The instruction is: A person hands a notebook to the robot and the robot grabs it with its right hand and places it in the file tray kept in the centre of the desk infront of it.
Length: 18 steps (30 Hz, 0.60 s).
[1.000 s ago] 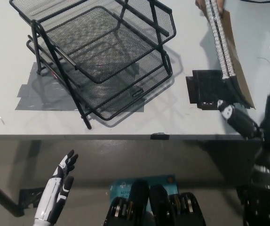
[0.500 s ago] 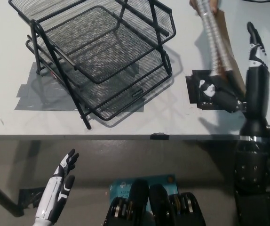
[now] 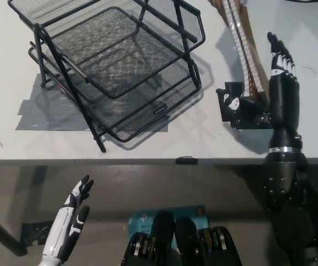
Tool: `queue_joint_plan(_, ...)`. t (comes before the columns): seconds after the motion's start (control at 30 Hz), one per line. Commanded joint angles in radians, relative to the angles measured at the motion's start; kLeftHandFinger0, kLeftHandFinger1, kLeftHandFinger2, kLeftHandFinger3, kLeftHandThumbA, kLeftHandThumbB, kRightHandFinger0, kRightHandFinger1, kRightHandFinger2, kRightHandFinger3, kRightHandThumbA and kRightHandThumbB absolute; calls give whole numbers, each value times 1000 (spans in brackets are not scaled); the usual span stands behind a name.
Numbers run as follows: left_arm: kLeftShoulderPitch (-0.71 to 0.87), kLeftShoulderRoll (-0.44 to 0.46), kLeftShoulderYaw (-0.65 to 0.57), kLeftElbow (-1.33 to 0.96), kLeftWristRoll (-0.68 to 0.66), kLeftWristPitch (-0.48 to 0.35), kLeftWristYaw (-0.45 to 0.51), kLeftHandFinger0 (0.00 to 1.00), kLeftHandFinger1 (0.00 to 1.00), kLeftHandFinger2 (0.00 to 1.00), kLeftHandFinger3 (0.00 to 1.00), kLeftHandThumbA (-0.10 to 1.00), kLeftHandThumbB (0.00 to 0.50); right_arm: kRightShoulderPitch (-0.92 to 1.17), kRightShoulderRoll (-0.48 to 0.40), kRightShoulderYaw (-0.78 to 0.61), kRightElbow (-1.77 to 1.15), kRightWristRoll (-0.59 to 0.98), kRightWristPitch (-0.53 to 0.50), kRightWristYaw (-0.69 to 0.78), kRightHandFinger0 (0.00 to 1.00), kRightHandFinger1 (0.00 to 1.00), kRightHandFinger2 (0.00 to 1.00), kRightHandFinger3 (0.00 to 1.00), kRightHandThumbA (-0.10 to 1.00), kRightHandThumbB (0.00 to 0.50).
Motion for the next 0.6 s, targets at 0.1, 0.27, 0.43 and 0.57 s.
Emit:
queue_joint_plan(0.1,-11,12,-2,-12,4,-37,7,1000,1000,1000,1000,1000,349,-114,-16,4,68,-31,42,-130,1000,1000,1000,1000,828,214)
queue_joint_plan(0.27,-14,11,-1,-10,9,-39,11,1000,1000,1000,1000,1000,341,-156,-17,-56,132,86,-137,-231,485,540,591,725,663,18)
queue_joint_plan(0.43,-17,12,-1,-17,8,-26,7,1000,1000,1000,1000,1000,339,-161,-16,-77,64,74,-140,-274,0,0,0,0,930,0)
queue_joint_plan(0.57,-19,12,-1,-15,7,-32,7,1000,1000,1000,1000,1000,334,-159,-9,-85,12,73,-142,-298,0,0,0,0,882,0)
